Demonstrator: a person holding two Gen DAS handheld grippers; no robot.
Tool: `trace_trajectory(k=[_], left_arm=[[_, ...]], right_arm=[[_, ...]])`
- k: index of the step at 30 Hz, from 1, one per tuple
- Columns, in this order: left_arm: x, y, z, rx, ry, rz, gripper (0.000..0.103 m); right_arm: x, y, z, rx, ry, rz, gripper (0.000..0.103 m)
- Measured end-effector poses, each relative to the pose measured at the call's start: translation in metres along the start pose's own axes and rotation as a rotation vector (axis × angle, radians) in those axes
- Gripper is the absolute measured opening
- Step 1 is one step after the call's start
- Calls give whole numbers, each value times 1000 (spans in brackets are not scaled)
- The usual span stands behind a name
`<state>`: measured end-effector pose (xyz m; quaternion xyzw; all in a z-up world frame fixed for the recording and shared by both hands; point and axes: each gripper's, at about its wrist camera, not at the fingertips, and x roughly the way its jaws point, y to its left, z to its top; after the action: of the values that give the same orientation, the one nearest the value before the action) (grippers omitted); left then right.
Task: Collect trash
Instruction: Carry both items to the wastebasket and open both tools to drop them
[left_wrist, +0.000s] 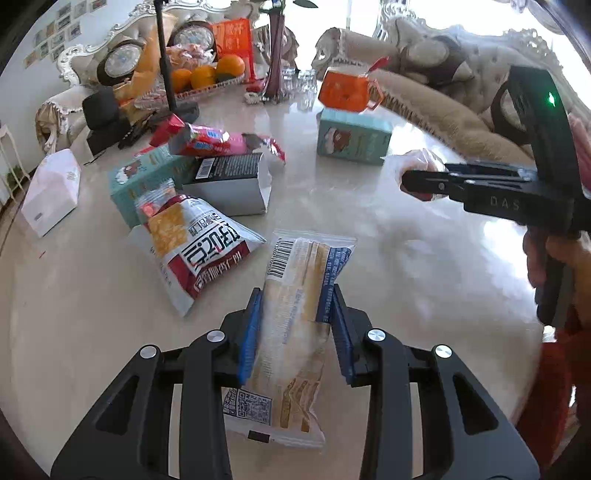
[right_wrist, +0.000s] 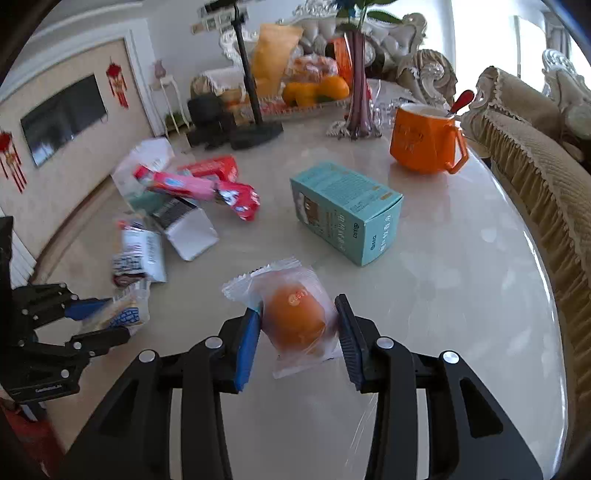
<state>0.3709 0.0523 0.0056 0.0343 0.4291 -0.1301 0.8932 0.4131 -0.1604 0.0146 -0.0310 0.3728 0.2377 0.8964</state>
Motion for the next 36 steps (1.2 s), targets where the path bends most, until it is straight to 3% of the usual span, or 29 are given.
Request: trace_trajectory(k=[7,12,16,18,23,28,31,36], left_arm=[[-69,-25,-31,-20,-72,-20,35],[-129,-59,-98,-34,-118,-46,35],[-147,-93,-173,-54,-87,-56,35],[-144,-107,-207,-53,-50,-30,36],[-107,-120,-280,-134,72,-30,36],[-67,-123,-319,-169,159,-25,36],[-56,-122,-325,-174,181,-16,36],[-39,-123,-329,-182,220,9,37]], right_arm=[[-80,33,-35,-23,-109,107,38],[-153,74,-112,-39,-160,208,38],[-178,101,-179,-12,-123,245,38],[-179,110,-211,6,-81,245,38],[-128,117,-292,114,155,235,38],[-85,115,-330,127,303,179,38],[-71,116,-336,122,339,161,38],[-65,120,-342,102,326,159,39]])
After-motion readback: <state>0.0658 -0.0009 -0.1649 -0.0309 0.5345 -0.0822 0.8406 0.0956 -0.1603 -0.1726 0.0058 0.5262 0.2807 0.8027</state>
